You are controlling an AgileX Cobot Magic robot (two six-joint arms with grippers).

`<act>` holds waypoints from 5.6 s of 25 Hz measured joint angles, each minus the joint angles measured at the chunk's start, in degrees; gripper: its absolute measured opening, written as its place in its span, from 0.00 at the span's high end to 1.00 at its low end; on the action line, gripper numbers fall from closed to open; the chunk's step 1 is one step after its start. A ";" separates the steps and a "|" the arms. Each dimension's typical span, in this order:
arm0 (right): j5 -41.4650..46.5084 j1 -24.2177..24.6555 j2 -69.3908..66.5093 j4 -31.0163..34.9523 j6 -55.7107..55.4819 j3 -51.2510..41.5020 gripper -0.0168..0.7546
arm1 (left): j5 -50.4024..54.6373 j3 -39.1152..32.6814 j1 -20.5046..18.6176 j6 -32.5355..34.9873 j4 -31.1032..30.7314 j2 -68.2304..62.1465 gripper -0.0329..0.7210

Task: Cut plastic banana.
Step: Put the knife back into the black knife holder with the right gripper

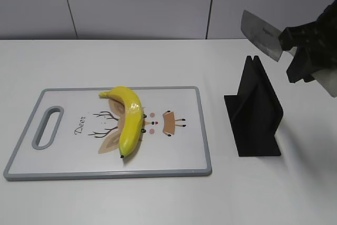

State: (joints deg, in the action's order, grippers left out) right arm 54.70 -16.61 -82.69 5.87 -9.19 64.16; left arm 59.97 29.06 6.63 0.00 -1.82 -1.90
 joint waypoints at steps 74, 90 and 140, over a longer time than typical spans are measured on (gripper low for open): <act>1.07 0.00 13.31 5.54 14.65 -1.41 0.28 | 0.00 0.00 0.00 0.00 0.00 0.00 0.18; -13.95 0.00 50.20 9.33 30.94 -25.38 0.28 | 0.00 0.00 0.00 0.00 0.00 0.00 0.18; -0.19 0.00 83.03 -1.65 19.37 -40.02 0.28 | -0.06 0.00 0.00 0.00 -0.06 0.00 0.19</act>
State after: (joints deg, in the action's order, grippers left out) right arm 54.51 -16.61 0.35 4.22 10.18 24.13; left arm 59.91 29.06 6.63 0.00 -1.88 -1.90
